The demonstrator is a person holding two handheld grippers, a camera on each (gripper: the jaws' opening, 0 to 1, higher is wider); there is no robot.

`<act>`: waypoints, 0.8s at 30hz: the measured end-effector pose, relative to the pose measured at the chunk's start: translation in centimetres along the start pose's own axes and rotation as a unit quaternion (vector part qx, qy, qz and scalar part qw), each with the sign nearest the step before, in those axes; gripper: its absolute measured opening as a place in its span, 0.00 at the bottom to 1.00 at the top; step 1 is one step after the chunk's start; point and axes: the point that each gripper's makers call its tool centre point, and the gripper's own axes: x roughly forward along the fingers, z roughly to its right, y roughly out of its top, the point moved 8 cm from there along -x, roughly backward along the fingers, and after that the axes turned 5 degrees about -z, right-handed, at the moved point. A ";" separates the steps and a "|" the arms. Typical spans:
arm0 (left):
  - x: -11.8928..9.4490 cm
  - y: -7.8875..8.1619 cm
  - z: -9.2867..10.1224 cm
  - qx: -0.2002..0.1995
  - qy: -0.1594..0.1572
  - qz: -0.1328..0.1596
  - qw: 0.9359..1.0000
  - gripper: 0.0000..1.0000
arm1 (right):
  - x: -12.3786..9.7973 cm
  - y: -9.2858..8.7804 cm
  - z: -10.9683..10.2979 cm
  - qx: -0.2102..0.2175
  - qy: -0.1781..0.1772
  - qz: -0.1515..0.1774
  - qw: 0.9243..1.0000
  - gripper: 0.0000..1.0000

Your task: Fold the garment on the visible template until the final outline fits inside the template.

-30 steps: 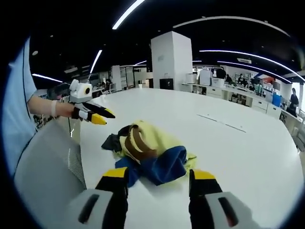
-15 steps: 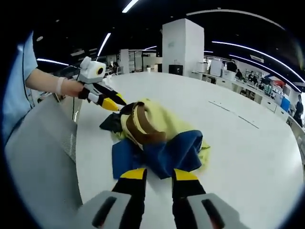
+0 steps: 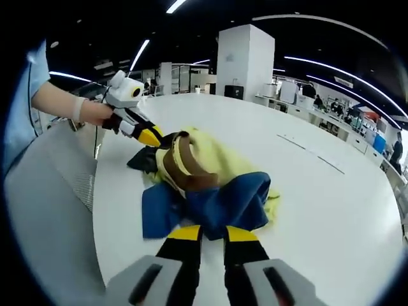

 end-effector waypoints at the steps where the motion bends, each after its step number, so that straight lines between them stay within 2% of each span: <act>1: 0.0 0.0 0.0 0.000 -0.001 0.000 1.000 0.09 | 0.0 0.1 0.0 -0.001 -0.003 0.001 1.000 0.04; 3: 0.0 -0.2 0.0 0.002 0.000 -0.003 1.000 0.06 | 0.1 0.2 0.0 -0.002 -0.002 0.003 1.000 0.00; 6: -0.2 -0.3 0.1 -0.011 0.002 -0.002 1.000 0.00 | 0.1 0.2 0.0 -0.002 -0.001 0.004 1.000 0.00; 12: -1.1 0.0 0.1 -0.022 0.004 0.013 1.000 0.00 | -0.8 0.7 0.3 0.014 -0.013 0.020 1.000 0.00; 15: -1.7 0.4 0.2 -0.024 0.006 0.024 0.999 0.00 | -1.7 1.4 0.8 0.040 -0.022 0.039 0.998 0.00; 20: -3.3 2.0 0.2 -0.011 0.011 0.050 0.999 0.00 | -3.3 3.2 1.3 0.038 -0.034 0.063 0.997 0.00; 24: -5.1 4.0 0.3 -0.003 0.020 0.081 0.997 0.00 | -5.0 5.3 1.6 0.025 -0.045 0.089 0.995 0.00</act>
